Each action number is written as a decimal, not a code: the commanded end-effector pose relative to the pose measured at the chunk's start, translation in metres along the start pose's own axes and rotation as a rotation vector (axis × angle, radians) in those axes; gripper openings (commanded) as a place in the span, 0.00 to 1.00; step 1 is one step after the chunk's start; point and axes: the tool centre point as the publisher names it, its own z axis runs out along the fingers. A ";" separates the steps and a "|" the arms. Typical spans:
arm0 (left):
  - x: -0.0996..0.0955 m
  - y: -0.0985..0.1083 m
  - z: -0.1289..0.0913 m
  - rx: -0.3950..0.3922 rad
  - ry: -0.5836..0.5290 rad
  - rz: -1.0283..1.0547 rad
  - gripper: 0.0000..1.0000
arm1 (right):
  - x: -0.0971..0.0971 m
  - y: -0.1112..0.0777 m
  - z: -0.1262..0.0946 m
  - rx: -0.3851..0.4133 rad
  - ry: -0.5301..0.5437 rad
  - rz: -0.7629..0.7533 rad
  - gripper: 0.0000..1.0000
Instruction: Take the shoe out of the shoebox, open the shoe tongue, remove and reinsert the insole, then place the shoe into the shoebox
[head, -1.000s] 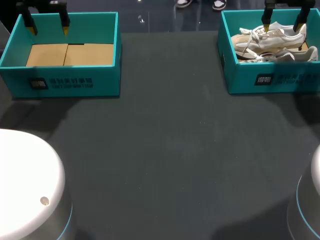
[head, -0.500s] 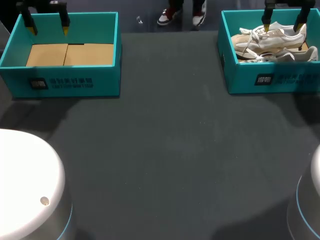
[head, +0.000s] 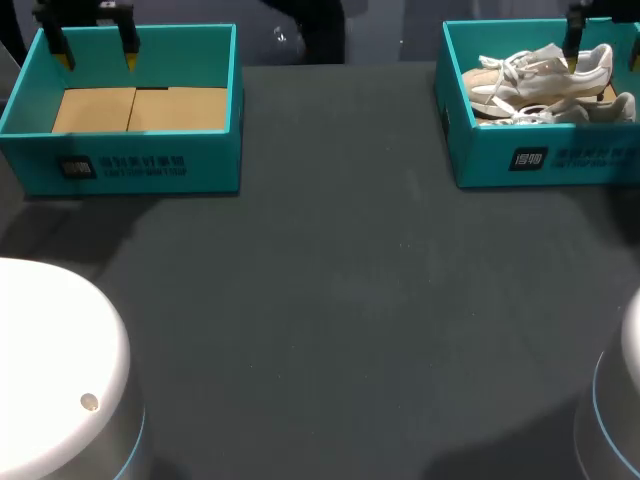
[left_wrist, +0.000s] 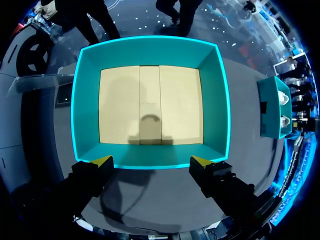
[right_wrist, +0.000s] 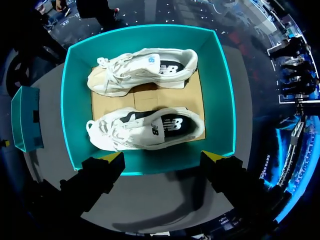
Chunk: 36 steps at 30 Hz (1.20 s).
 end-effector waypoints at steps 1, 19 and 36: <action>0.000 0.000 0.000 0.000 0.000 0.000 1.00 | -0.014 0.010 0.016 0.018 0.010 0.013 1.00; 0.000 0.000 0.000 0.000 0.000 0.000 1.00 | -0.059 0.031 0.073 0.067 -0.037 0.061 1.00; 0.000 0.000 0.000 0.000 0.000 0.000 1.00 | -0.076 0.034 0.117 0.074 -0.008 0.039 0.87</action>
